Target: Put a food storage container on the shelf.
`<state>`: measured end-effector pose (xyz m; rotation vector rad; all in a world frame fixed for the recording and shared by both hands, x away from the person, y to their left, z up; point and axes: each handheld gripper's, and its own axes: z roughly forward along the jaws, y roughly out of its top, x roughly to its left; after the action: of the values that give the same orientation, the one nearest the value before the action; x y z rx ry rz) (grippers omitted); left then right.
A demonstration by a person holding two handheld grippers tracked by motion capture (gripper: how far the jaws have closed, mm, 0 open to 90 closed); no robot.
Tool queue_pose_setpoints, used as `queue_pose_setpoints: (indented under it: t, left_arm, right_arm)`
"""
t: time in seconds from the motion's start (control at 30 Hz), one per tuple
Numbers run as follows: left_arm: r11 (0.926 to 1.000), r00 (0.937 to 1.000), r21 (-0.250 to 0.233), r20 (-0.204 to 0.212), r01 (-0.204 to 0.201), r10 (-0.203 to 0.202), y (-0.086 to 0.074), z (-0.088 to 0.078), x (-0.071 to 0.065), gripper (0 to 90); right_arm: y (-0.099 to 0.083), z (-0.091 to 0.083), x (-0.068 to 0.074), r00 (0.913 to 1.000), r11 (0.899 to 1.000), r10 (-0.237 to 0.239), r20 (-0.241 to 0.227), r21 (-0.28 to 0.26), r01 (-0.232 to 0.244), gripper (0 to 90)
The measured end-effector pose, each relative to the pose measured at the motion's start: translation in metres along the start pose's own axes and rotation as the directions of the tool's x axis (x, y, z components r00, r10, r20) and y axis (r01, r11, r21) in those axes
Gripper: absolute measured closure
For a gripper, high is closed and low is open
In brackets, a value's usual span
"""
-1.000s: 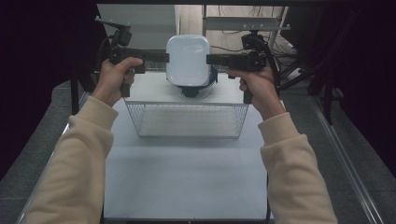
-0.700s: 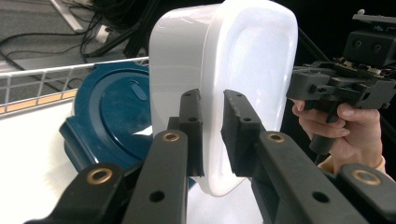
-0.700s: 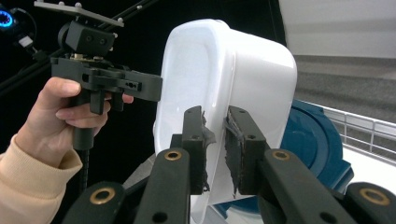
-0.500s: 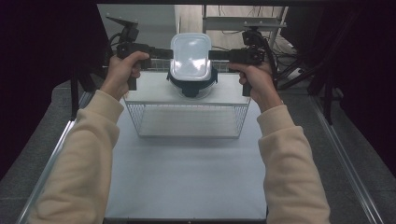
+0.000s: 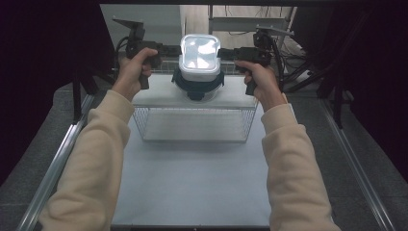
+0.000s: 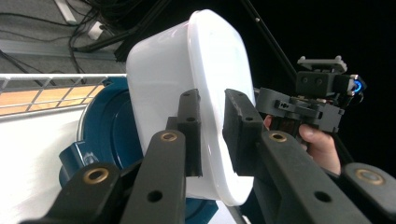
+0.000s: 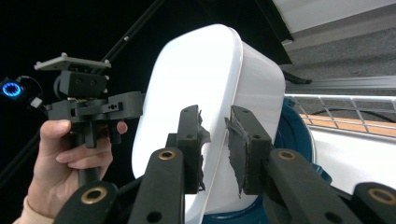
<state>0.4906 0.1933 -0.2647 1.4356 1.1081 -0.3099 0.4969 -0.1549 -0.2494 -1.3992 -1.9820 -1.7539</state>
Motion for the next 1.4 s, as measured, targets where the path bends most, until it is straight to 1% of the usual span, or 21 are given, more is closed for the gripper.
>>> queue_pose_setpoints:
  t: [0.17,0.47,0.53,0.57,0.6,0.63,0.73,0.83,0.87,0.9,1.0,1.1,1.13,1.17,1.2,1.23,1.27,1.3,1.33,1.37,1.4]
  left_arm:
    - [0.9987,0.9986,-0.002,0.012,0.051,-0.051,0.002,0.003,0.009,74.8]
    - [0.9973,0.9970,0.005,0.024,0.073,-0.073,-0.001,0.006,0.018,70.0]
    - [0.9981,0.9980,0.006,0.015,0.062,-0.062,-0.001,0.007,0.017,65.0]
    - [0.9993,0.9992,-0.004,-0.016,0.036,-0.036,-0.002,0.008,0.014,59.9]
    - [0.9993,0.9992,-0.004,-0.016,0.036,-0.036,-0.002,0.008,0.014,55.2]
    - [0.9996,0.9974,-0.027,-0.072,-0.005,0.003,-0.003,0.005,0.009,50.3]
    - [0.9961,0.9889,-0.047,-0.132,-0.075,0.068,-0.006,-0.003,0.001,39.3]
    - [0.9909,0.9832,-0.066,-0.149,-0.117,0.106,-0.013,-0.014,-0.006,33.5]
    - [0.9909,0.9832,-0.066,-0.149,-0.117,0.106,-0.013,-0.014,-0.006,32.2]
    - [0.9869,0.9800,-0.065,-0.144,-0.148,0.137,-0.020,-0.022,-0.010,31.4]
    - [0.9828,0.9750,-0.059,-0.149,-0.175,0.165,-0.029,-0.030,-0.014,29.5]
    - [0.9661,0.9504,-0.032,-0.190,-0.256,0.246,-0.050,-0.040,-0.024,28.0]
    - [0.9661,0.9504,-0.032,-0.190,-0.256,0.246,-0.050,-0.040,-0.024,27.9]
    - [0.9559,0.9367,-0.019,-0.207,-0.293,0.283,-0.060,-0.044,-0.028,27.6]
    - [0.9559,0.9367,-0.019,-0.207,-0.293,0.283,-0.060,-0.044,-0.028,27.5]
    - [0.9524,0.9325,-0.018,-0.210,-0.304,0.294,-0.066,-0.047,-0.030,27.5]
    - [0.9458,0.9259,-0.018,-0.211,-0.324,0.314,-0.070,-0.049,-0.031,27.5]
    - [0.9370,0.9128,-0.003,-0.227,-0.349,0.340,-0.080,-0.053,-0.033,27.2]
    - [0.9370,0.9128,-0.003,-0.227,-0.349,0.340,-0.080,-0.053,-0.033,27.2]
    - [0.9302,0.9024,0.004,-0.241,-0.367,0.357,-0.091,-0.057,-0.034,27.1]
    - [0.9302,0.9024,0.004,-0.241,-0.367,0.357,-0.091,-0.057,-0.034,27.0]
  right_arm:
    - [0.002,0.007,-0.005,0.9994,0.999,0.034,0.005,0.004,-0.034,71.8]
    - [0.001,0.010,-0.011,0.9976,0.998,0.068,-0.007,0.015,-0.068,67.9]
    - [-0.002,0.013,-0.010,0.9988,0.998,0.048,0.007,0.027,-0.048,56.5]
    - [-0.003,0.015,-0.009,0.9993,0.999,0.036,0.009,0.027,-0.036,49.6]
    - [-0.004,0.016,-0.008,0.9994,0.999,0.031,0.017,0.017,-0.031,41.9]
    - [-0.005,0.015,-0.006,0.9993,1.000,0.021,0.030,-0.004,-0.021,37.0]
    - [-0.006,0.009,0.003,0.9945,0.997,-0.064,0.083,-0.039,0.067,29.3]
    - [-0.009,-0.002,0.013,0.9834,0.988,-0.139,0.116,-0.048,0.146,25.3]
    - [-0.009,-0.002,0.013,0.9834,0.988,-0.139,0.116,-0.048,0.146,25.3]
    - [-0.012,-0.010,0.019,0.9769,0.982,-0.176,0.121,-0.054,0.184,24.6]
    - [-0.018,-0.018,0.023,0.9709,0.975,-0.206,0.122,-0.063,0.215,24.4]
    - [-0.032,-0.029,0.027,0.9557,0.963,-0.263,0.132,-0.029,0.269,24.3]
    - [-0.032,-0.029,0.027,0.9557,0.963,-0.263,0.132,-0.029,0.269,24.3]
    - [-0.040,-0.034,0.027,0.9464,0.954,-0.294,0.135,-0.015,0.298,24.3]
    - [-0.040,-0.034,0.027,0.9464,0.954,-0.294,0.135,-0.015,0.298,24.3]
    - [-0.048,-0.040,0.026,0.9373,0.946,-0.319,0.140,-0.007,0.323,24.4]
    - [-0.048,-0.040,0.026,0.9373,0.946,-0.319,0.140,-0.007,0.323,24.4]
    - [-0.055,-0.048,0.025,0.9297,0.939,-0.340,0.141,-0.007,0.345,24.5]
    - [-0.058,-0.052,0.025,0.9259,0.935,-0.350,0.143,-0.007,0.354,24.6]
    - [-0.062,-0.057,0.026,0.9195,0.930,-0.363,0.152,-0.004,0.367,24.8]
    - [-0.062,-0.057,0.026,0.9195,0.930,-0.363,0.152,-0.004,0.367,24.8]
